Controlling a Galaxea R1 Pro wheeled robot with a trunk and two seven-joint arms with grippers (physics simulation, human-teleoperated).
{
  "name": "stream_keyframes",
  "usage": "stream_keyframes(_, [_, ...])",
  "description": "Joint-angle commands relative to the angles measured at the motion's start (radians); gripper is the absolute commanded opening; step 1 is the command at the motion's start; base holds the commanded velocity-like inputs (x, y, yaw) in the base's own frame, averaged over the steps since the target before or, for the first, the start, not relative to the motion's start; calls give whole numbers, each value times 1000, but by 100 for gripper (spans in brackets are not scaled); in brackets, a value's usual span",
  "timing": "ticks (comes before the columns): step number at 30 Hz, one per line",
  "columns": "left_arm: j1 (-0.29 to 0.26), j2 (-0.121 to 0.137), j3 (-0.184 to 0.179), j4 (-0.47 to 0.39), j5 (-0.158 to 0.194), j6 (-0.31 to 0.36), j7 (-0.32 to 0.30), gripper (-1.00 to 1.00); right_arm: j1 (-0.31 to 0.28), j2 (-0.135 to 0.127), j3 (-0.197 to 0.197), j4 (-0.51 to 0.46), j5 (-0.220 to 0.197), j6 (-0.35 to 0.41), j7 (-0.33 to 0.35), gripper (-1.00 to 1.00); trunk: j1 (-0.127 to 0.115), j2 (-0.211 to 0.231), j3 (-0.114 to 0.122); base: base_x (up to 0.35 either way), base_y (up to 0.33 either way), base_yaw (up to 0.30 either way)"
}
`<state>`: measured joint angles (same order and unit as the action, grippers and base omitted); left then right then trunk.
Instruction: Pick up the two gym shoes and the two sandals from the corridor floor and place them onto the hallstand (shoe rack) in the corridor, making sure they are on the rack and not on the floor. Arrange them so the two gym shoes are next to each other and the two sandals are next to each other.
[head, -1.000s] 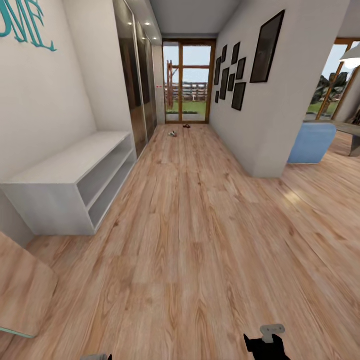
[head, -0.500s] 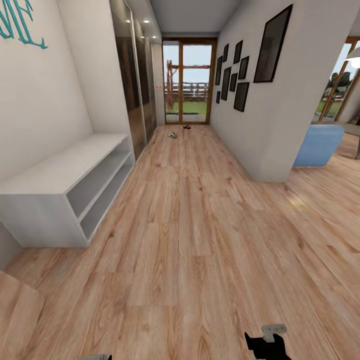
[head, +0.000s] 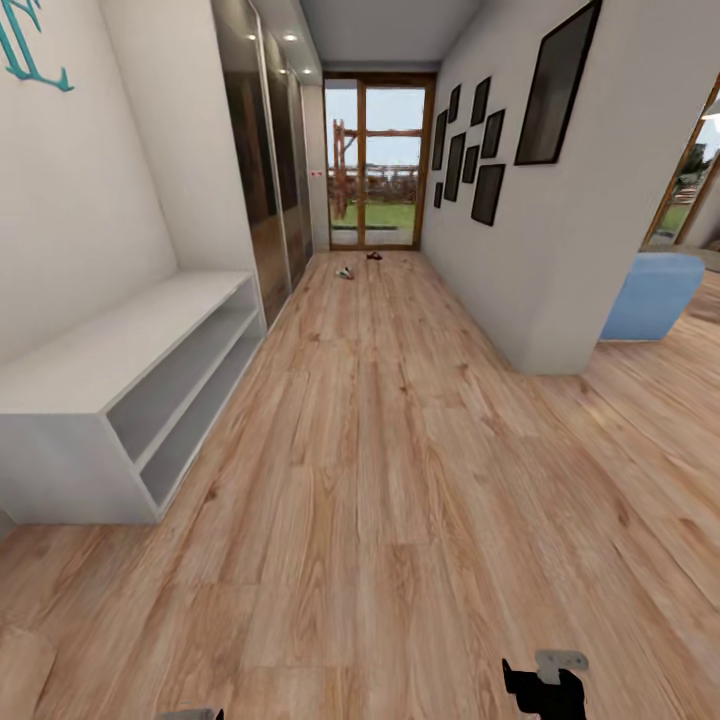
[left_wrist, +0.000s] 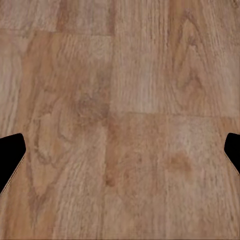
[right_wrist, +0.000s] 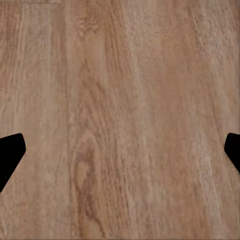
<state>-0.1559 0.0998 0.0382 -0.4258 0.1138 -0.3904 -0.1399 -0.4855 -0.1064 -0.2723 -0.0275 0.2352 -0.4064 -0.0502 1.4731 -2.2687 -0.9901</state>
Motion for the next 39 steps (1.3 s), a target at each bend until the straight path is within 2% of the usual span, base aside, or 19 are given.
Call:
stream_keyframes(1, [-1,0,3,1,10,-1,-10,100,-1,0,-5,1,11,-3,-5,100,0,0,-1,338,0,0])
stream_keyframes(39, [-1,-2,3,0,10,-1,-11,100,-1,-1,-2,3,15,-3,-3,100,0,0,-1,338,0,0])
